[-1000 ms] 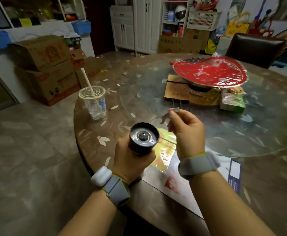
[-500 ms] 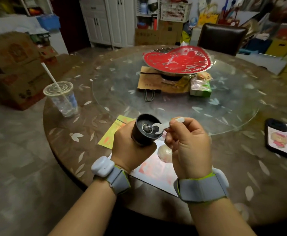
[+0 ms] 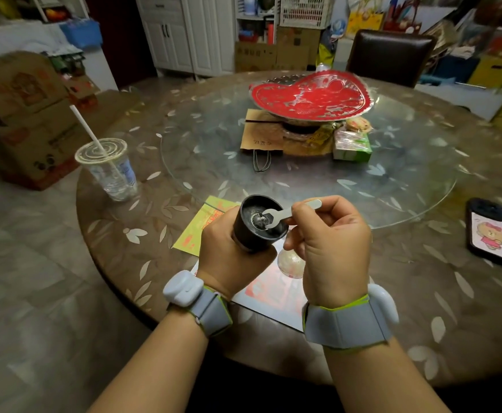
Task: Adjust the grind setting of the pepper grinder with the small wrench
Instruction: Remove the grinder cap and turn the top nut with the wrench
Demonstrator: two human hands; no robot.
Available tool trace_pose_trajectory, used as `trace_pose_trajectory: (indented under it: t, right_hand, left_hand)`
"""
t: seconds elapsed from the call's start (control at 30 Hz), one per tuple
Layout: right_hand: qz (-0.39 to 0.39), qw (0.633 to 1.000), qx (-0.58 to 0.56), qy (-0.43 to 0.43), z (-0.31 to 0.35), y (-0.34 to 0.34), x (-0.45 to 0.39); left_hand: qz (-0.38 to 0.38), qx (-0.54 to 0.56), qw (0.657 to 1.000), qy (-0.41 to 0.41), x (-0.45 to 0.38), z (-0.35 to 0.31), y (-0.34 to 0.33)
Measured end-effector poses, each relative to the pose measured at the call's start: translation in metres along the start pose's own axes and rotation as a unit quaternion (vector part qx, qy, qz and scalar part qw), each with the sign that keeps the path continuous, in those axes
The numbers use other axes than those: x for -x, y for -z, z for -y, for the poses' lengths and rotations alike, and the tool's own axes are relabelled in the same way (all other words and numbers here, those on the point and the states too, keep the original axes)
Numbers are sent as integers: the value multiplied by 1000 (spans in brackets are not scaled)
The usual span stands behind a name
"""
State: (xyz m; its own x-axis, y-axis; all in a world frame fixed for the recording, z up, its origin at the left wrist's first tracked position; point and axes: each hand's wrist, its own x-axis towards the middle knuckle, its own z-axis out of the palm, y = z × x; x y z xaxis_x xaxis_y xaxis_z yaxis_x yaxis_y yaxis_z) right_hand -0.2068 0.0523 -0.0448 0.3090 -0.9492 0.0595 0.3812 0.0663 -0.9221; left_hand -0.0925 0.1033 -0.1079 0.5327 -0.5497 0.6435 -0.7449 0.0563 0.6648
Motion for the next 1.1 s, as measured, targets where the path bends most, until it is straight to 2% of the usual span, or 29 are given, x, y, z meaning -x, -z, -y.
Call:
trace_pose_trajectory:
  t: [0.5,0.83,1.1]
  right_hand:
    - [2,1000,13,-18,7,4,-1]
    - [18,999,7,-45,12,11,-4]
    - [30,999,22,-31,12,11,-2]
  left_hand:
    - [13,-12,1000,23,1,-1,-4]
    - [28,-39,999,-11,1,-4,-6]
    - [34,-41,999,-12,2,-4,-6]
